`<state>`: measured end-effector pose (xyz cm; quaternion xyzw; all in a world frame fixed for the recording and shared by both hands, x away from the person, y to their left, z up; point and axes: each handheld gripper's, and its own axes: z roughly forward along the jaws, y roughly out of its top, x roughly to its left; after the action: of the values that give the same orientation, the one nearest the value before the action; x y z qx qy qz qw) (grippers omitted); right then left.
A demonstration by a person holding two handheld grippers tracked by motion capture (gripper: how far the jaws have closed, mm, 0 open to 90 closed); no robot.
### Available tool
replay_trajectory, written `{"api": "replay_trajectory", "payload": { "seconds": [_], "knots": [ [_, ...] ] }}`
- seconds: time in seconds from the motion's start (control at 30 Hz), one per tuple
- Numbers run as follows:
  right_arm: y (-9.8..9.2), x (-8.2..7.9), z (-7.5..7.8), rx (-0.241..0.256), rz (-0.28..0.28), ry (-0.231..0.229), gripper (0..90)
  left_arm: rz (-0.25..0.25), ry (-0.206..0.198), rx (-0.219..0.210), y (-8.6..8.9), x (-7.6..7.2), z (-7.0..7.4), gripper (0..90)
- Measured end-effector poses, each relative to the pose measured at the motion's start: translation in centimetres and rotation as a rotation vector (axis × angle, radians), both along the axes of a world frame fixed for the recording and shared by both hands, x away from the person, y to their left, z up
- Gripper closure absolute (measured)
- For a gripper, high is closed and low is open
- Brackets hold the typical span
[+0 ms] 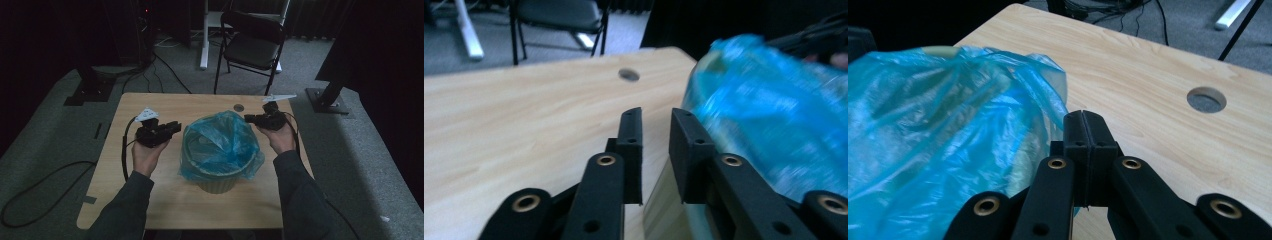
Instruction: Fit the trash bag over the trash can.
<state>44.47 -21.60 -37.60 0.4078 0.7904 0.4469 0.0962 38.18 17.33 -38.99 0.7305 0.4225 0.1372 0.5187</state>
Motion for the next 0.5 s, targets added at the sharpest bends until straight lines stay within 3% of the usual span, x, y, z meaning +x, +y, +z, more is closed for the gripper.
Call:
{"api": "replay_trajectory", "payload": {
  "seconds": [0.1,0.23,0.43,0.47,0.5],
  "knots": [
    [0.2,-0.1,0.3,0.0,0.006,-0.009,90.0,-0.053,-0.026,-0.001,-0.6,0.2,0.9,69.8],
    [0.6,-0.1,0.6,-0.002,0.014,-0.014,90.0,-0.116,-0.023,0.032,-2.2,0.8,1.6,63.4],
    [0.8,-0.1,0.6,-0.001,0.021,-0.014,90.0,-0.135,0.002,0.055,-3.7,1.8,1.6,62.8],
    [0.8,-0.1,0.6,-0.002,0.021,-0.014,90.0,-0.126,0.012,0.08,-4.1,2.1,1.5,62.8],
    [0.7,-0.1,0.6,-0.002,0.02,-0.016,90.0,-0.123,0.014,0.086,-4.2,2.1,1.5,69.5]
  ]
}}
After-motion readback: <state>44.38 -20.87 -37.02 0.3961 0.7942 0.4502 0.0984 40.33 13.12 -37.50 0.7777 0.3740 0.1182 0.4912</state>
